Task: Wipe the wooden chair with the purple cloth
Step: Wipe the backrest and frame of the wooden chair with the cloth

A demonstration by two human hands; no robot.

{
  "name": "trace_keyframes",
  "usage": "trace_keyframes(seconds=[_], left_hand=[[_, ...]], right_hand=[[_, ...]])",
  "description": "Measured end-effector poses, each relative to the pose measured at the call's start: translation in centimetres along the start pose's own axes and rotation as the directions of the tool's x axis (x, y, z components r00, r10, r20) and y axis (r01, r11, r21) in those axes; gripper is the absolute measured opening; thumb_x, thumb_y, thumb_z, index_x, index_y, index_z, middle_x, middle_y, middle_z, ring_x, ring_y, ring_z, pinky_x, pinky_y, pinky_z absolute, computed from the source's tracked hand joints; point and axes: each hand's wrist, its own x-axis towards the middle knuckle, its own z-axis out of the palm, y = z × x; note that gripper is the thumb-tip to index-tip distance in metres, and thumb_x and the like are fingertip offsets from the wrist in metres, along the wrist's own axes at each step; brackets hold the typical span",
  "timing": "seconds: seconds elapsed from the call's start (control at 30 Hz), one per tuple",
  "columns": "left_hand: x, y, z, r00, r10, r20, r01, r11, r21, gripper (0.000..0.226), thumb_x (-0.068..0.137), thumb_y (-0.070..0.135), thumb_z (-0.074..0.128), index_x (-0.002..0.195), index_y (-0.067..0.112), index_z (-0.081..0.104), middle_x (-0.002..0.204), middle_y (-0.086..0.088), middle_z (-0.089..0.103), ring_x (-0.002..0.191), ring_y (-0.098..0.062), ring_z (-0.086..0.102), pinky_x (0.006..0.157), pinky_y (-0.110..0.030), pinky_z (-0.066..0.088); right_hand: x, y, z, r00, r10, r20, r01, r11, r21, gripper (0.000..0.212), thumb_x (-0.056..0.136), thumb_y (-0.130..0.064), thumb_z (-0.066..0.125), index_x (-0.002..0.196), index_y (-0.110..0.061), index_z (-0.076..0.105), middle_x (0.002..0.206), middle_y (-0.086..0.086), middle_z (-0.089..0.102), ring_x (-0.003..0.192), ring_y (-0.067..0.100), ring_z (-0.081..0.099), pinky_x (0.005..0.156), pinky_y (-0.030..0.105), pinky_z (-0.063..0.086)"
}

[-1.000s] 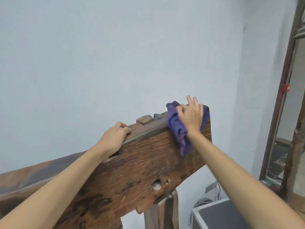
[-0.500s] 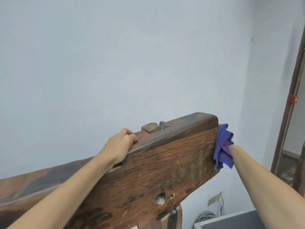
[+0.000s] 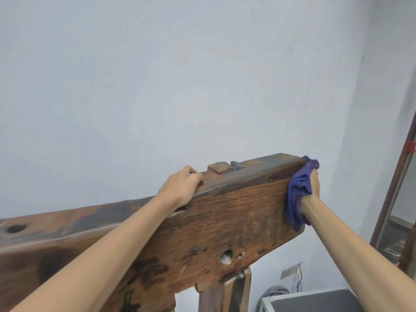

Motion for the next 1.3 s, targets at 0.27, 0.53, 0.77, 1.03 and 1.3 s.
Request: trace_keyframes(seconds=[0.27,0.53,0.77,1.03,1.3], left_hand=[[-1.3,0.5,-0.4,0.998,0.016,-0.053,-0.013,0.999,0.052,0.033,0.087,0.035,0.037,0.105,0.02,0.06,0.119,-0.003,0.064,0.11,-0.028,0.054,0.1,-0.044,0.043],[-6.0,-0.6,-4.3,0.963,0.078,0.259,-0.093,0.995,0.046,0.051,0.111,0.028,0.016,0.139,0.002,0.05,0.151,-0.009,0.045,0.134,-0.018,0.044,0.112,-0.019,0.026],[-14.4,-8.4,-14.8,0.964,0.08,0.252,-0.2,0.844,0.498,0.058,0.107,0.047,0.013,0.142,0.022,0.052,0.15,0.002,0.048,0.137,-0.017,0.042,0.116,-0.036,0.026],[-23.2,-12.9,-19.8,0.97,0.244,0.0,-0.117,0.465,0.878,0.058,0.101,0.048,0.038,0.147,0.013,0.042,0.147,-0.011,0.049,0.148,-0.027,0.026,0.119,-0.044,0.022],[-28.7,-19.7,-30.1,0.767,0.312,-0.561,0.364,0.509,0.78,0.052,0.098,0.046,0.036,0.135,0.013,0.051,0.144,-0.014,0.048,0.148,-0.035,0.024,0.12,-0.056,0.014]], right_hand=[[-16.7,2.7,6.6,0.848,-0.524,0.084,0.496,0.726,-0.476,0.048,0.109,-0.041,0.029,0.157,-0.037,0.035,0.171,0.004,0.013,0.159,0.023,0.007,0.127,0.047,0.006],[-26.2,9.2,5.1,0.491,-0.611,0.621,0.866,0.42,-0.272,0.06,0.106,-0.048,0.032,0.158,-0.051,0.004,0.172,0.001,-0.008,0.158,0.019,-0.011,0.127,0.045,0.002],[-30.2,6.9,8.3,0.664,-0.591,0.459,0.748,0.537,-0.391,0.057,0.107,-0.025,0.034,0.162,-0.037,0.019,0.172,0.01,0.002,0.158,0.033,0.0,0.124,0.055,0.009],[-40.6,1.4,16.2,0.394,-0.478,0.785,0.918,0.251,-0.307,0.049,0.098,-0.022,0.041,0.143,-0.039,0.055,0.146,-0.001,0.06,0.132,0.028,0.056,0.103,0.041,0.036],[-51.6,-3.3,23.7,0.288,-0.13,0.949,0.873,0.444,-0.204,0.053,0.097,-0.027,0.036,0.146,-0.044,0.045,0.138,0.006,0.063,0.124,0.037,0.058,0.085,0.041,0.037]])
